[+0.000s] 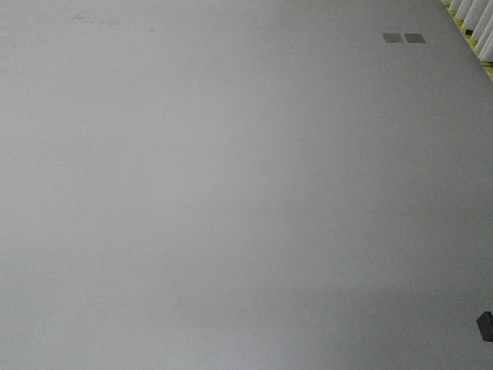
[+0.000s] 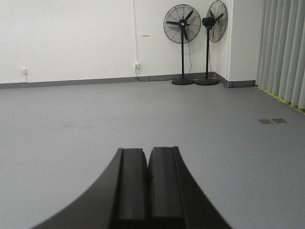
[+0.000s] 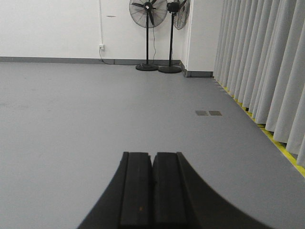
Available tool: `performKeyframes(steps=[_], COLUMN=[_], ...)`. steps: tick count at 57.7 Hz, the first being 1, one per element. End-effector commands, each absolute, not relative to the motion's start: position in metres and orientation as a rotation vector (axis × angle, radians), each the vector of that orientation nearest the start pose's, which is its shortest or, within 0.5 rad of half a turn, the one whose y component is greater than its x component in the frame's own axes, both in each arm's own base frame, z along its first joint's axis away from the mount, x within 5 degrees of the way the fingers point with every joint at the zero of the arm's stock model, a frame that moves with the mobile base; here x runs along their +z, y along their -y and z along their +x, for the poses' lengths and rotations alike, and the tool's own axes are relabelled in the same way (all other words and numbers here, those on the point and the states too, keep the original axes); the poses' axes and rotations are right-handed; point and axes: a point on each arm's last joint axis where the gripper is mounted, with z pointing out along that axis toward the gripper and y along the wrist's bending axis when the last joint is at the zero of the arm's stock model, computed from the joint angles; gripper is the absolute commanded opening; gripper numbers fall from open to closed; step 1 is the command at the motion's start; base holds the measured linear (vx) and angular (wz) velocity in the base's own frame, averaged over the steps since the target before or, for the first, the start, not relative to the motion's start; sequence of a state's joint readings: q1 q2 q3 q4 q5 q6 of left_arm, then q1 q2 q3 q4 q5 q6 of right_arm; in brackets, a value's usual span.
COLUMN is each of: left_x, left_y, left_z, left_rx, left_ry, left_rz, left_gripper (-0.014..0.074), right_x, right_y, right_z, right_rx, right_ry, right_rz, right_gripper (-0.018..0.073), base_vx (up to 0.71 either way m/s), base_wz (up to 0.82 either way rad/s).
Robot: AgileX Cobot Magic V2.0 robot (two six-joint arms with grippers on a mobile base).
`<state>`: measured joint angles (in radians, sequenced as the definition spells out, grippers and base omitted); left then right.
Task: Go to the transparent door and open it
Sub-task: 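Drive the base forward across the grey floor, turning toward the doorway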
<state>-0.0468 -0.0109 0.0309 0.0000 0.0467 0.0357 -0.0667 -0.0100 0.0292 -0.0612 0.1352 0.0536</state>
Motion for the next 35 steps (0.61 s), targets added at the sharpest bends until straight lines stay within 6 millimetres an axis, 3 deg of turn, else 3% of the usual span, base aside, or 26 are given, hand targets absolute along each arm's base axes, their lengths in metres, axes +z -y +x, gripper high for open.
performKeyframes(steps=[1, 35], left_x=[0.2022, 0.2022], left_y=[0.0026, 0.0026], left_z=[0.0566, 0.0566], left_rx=[-0.019, -0.019], left_ry=[-1.472, -1.472], left_rz=[0.050, 0.050], left_gripper=[-0.0006, -0.0006], right_x=[0.1987, 0.1987], right_y=[0.0043, 0.0043], right_z=[0.0556, 0.0556], right_rx=[-0.078, -0.078], right_ry=[-1.538, -1.538], right_rz=[0.039, 0.039], right_gripper=[-0.0009, -0.0009], base_vx=[0.00, 0.00], base_wz=[0.00, 0.00])
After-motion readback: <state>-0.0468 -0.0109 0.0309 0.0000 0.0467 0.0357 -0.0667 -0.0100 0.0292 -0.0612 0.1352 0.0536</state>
